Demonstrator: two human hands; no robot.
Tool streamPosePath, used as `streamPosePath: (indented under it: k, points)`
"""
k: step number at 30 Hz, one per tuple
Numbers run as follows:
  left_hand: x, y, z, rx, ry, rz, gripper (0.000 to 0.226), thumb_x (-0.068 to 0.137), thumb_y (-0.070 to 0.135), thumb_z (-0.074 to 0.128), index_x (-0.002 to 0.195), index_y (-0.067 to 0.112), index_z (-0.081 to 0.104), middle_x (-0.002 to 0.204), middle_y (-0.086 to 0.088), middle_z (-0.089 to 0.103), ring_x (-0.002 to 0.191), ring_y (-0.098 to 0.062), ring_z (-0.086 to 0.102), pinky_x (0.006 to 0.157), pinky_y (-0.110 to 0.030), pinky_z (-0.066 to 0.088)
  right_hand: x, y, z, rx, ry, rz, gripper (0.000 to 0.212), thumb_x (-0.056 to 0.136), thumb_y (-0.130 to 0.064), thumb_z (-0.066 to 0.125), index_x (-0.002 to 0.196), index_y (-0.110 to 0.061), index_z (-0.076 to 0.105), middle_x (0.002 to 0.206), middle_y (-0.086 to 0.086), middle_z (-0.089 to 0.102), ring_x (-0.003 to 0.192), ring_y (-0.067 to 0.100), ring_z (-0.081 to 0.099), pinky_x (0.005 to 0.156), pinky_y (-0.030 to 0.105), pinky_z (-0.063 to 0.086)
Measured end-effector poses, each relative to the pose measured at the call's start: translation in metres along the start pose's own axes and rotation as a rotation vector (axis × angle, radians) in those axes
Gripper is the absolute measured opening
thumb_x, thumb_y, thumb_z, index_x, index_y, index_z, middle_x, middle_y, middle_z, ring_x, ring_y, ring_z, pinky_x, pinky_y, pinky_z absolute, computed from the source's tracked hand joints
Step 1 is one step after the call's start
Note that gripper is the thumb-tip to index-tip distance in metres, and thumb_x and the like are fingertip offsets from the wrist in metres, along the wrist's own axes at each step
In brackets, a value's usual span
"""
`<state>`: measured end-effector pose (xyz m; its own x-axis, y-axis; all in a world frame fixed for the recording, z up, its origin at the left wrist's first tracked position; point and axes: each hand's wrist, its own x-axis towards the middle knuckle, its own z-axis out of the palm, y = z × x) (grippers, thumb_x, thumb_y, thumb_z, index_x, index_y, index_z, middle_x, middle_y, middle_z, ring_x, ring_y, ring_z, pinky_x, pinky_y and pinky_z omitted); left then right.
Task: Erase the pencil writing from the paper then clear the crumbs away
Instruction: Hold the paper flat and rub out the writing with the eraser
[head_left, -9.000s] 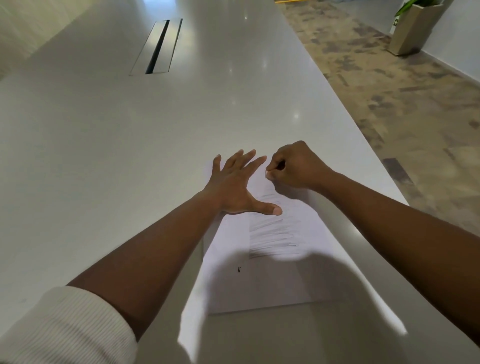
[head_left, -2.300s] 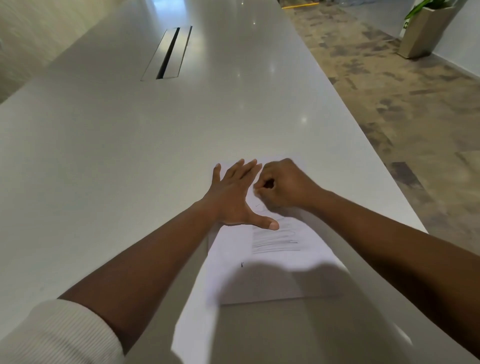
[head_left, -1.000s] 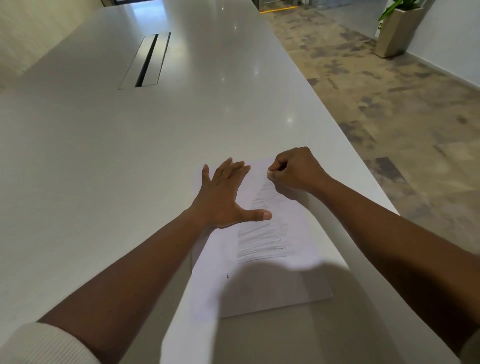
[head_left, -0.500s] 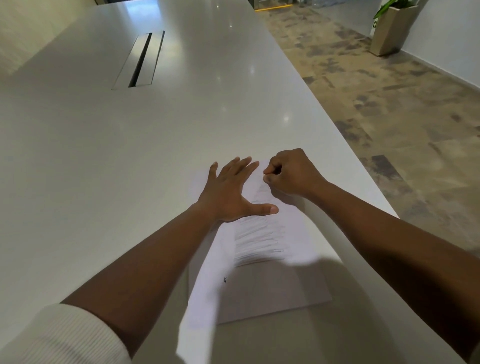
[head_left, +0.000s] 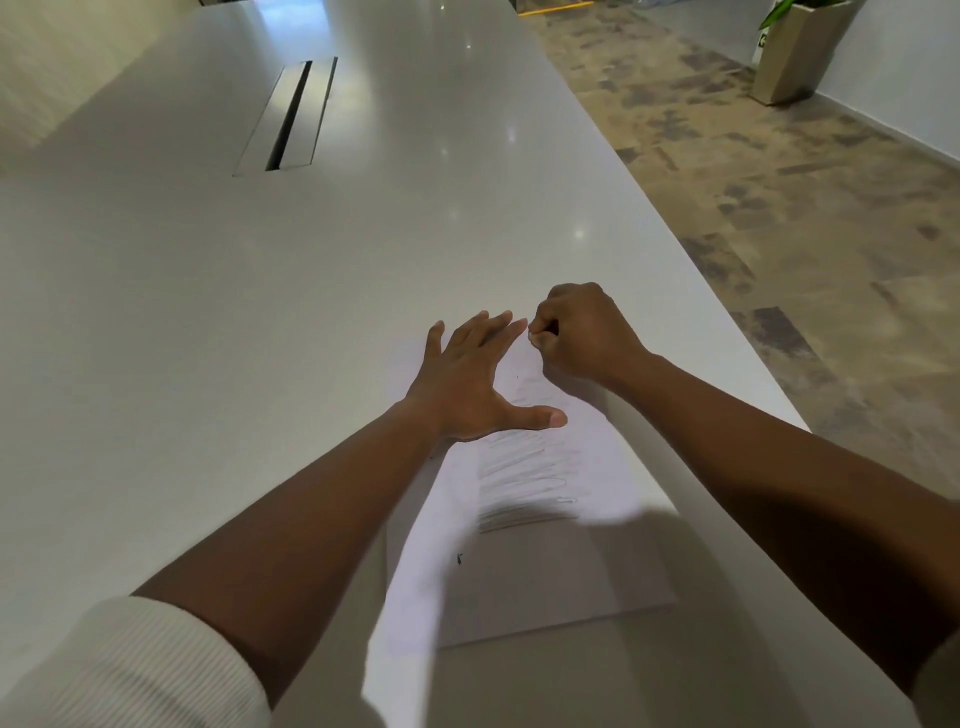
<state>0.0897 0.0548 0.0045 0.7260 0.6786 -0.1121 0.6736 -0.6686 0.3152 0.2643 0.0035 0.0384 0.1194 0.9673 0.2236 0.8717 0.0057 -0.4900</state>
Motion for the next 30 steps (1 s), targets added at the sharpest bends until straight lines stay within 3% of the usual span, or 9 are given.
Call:
streamPosePath:
  k: [2, 6, 11, 15, 20, 23, 26, 30]
  points:
    - [0.001, 0.000, 0.001, 0.000, 0.011, 0.003, 0.134, 0.054, 0.108, 0.040, 0.164, 0.037, 0.009, 0.172, 0.012, 0.006, 0.157, -0.005, -0.007, 0.125, -0.054, -0.011, -0.005, -0.001, 0.001, 0.015, -0.040, -0.040, 0.012, 0.078, 0.000, 0.064, 0.076, -0.003, 0.075, 0.081, 0.010, 0.067, 0.073, 0.024, 0.062, 0.065, 0.033, 0.049]
    - [0.001, -0.001, 0.001, 0.005, 0.016, 0.006, 0.135, 0.053, 0.109, 0.038, 0.164, 0.038, 0.009, 0.172, 0.011, 0.007, 0.157, -0.006, -0.006, 0.125, -0.054, -0.010, -0.015, -0.002, 0.000, 0.032, -0.140, -0.108, 0.010, 0.078, -0.002, 0.068, 0.074, -0.007, 0.076, 0.076, 0.006, 0.067, 0.064, 0.013, 0.055, 0.058, 0.020, 0.040]
    - [0.000, 0.000, 0.000, -0.001, -0.001, -0.003, 0.134, 0.055, 0.107, 0.042, 0.164, 0.036, 0.009, 0.172, 0.012, 0.005, 0.157, -0.005, -0.008, 0.125, -0.054, -0.011, 0.002, 0.003, -0.005, 0.011, -0.034, -0.037, 0.012, 0.082, -0.003, 0.066, 0.084, -0.004, 0.077, 0.087, 0.010, 0.070, 0.079, 0.023, 0.064, 0.073, 0.034, 0.052]
    - [0.001, -0.001, 0.001, 0.003, 0.002, -0.004, 0.135, 0.054, 0.108, 0.041, 0.164, 0.036, 0.009, 0.172, 0.012, 0.006, 0.157, -0.005, -0.008, 0.125, -0.053, -0.012, 0.010, 0.007, -0.009, 0.005, -0.069, -0.041, 0.010, 0.083, -0.003, 0.068, 0.085, -0.003, 0.077, 0.088, 0.010, 0.070, 0.080, 0.023, 0.064, 0.075, 0.032, 0.052]
    - [0.002, -0.003, 0.002, -0.005, 0.003, -0.002, 0.135, 0.053, 0.109, 0.039, 0.163, 0.039, 0.008, 0.172, 0.013, 0.005, 0.156, -0.004, -0.009, 0.125, -0.053, -0.012, 0.008, 0.009, -0.021, 0.027, -0.280, -0.094, 0.004, 0.078, -0.007, 0.074, 0.079, -0.010, 0.077, 0.077, -0.007, 0.066, 0.070, 0.006, 0.061, 0.064, 0.015, 0.041]
    - [0.003, -0.003, 0.004, -0.017, 0.014, 0.000, 0.135, 0.053, 0.109, 0.041, 0.163, 0.039, 0.009, 0.172, 0.013, 0.006, 0.156, -0.003, -0.009, 0.125, -0.053, -0.012, 0.009, 0.012, -0.027, 0.046, -0.400, -0.067, 0.005, 0.077, -0.012, 0.078, 0.079, -0.016, 0.078, 0.076, -0.016, 0.066, 0.070, 0.000, 0.061, 0.064, 0.013, 0.042]
    - [0.003, -0.003, 0.004, -0.019, 0.018, 0.001, 0.135, 0.052, 0.110, 0.039, 0.163, 0.039, 0.008, 0.172, 0.014, 0.005, 0.156, -0.004, -0.010, 0.125, -0.053, -0.012, 0.012, 0.012, -0.023, 0.051, -0.321, -0.066, 0.004, 0.077, -0.009, 0.077, 0.079, -0.012, 0.078, 0.075, -0.014, 0.065, 0.067, 0.001, 0.059, 0.065, 0.017, 0.043]
    - [0.002, -0.002, 0.004, -0.012, 0.022, 0.002, 0.136, 0.054, 0.109, 0.040, 0.163, 0.037, 0.006, 0.172, 0.014, 0.005, 0.156, -0.003, -0.009, 0.125, -0.053, -0.011, 0.015, 0.012, -0.011, 0.042, -0.124, -0.041, 0.006, 0.080, -0.004, 0.071, 0.084, -0.005, 0.077, 0.084, 0.003, 0.067, 0.072, 0.012, 0.058, 0.069, 0.023, 0.044]
